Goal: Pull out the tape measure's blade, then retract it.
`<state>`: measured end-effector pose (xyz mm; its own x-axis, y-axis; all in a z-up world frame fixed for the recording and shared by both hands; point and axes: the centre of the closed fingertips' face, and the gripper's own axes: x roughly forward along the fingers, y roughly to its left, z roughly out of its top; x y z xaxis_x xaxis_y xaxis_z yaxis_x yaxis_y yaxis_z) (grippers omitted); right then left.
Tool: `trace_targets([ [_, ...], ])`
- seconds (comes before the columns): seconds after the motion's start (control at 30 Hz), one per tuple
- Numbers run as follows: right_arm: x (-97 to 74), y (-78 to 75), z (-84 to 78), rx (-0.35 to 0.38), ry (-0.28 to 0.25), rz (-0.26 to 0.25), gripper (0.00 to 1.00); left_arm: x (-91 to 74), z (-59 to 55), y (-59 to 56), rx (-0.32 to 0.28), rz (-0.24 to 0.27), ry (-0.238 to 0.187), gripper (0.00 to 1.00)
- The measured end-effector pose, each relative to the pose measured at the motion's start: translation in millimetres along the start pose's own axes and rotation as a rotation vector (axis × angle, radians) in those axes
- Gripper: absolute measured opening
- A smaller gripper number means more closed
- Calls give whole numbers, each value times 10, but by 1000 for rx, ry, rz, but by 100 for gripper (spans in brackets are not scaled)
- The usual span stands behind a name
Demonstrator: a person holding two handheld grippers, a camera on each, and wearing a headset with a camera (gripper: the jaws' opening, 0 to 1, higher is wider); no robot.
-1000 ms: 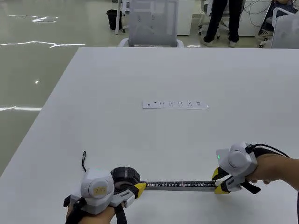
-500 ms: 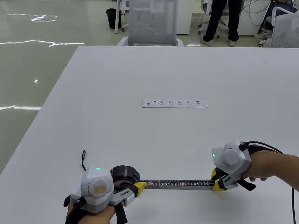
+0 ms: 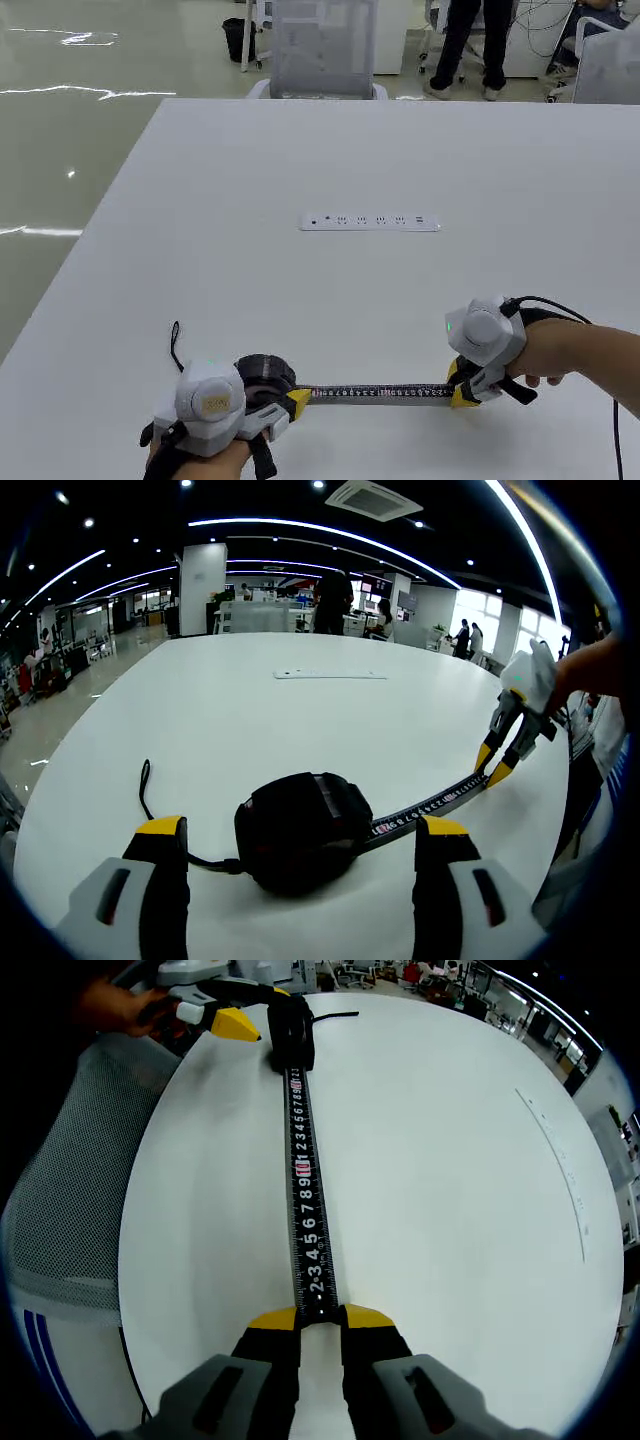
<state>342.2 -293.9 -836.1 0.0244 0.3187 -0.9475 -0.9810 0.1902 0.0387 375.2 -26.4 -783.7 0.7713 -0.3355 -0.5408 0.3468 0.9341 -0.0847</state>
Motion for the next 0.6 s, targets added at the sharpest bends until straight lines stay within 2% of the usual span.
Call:
trace_targets([
  [0.1,10,-13,-11,8,5,-7,15,44,-10,-12,-20,14,6,89],
  [0.17,4,-6,-7,15,4,-10,15,63,20,7,-4,38,-7,92],
  [0.27,10,-15,-11,28,2,-12,15,102,26,22,-32,46,-1,90],
  [0.33,2,-8,-7,41,-1,-12,15,113,11,58,-68,58,7,86],
  [0.47,11,-17,-13,45,2,-15,14,134,-56,111,-76,77,28,83],
  [0.6,9,-14,-10,46,8,-11,15,153,-74,116,-81,83,35,82],
])
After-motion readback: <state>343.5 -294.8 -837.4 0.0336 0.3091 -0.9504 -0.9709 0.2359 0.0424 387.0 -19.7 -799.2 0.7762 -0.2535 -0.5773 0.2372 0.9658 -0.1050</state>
